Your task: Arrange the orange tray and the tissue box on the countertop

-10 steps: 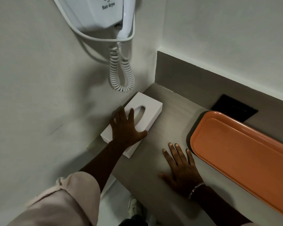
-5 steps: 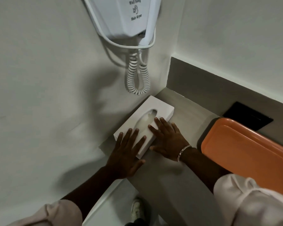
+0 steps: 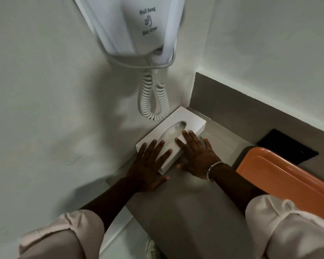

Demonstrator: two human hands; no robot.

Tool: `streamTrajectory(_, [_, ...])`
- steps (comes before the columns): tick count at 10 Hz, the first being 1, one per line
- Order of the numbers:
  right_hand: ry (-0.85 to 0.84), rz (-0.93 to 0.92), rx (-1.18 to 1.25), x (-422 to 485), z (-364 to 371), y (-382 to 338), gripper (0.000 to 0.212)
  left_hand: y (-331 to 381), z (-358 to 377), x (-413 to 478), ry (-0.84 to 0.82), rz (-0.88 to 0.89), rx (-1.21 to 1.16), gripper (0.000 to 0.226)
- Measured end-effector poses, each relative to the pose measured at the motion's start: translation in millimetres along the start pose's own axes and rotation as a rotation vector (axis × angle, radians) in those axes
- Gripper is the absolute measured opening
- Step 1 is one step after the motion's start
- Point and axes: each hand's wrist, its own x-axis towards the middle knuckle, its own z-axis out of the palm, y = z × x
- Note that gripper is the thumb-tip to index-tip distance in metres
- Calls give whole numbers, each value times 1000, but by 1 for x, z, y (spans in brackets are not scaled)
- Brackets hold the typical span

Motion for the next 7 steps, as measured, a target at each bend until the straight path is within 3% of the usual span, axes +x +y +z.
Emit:
streamTrajectory(5, [-9,59,2,33,-3,64,98,-3,9,72,-21,25,20,89])
streamTrajectory(6, [-64,79,17,31,-24,55,97,-6,-5,70,-81,50,24,90])
streamTrajectory(7, [-8,86,103,11,-43,36,93,2,-20,70,-119,37,7,90])
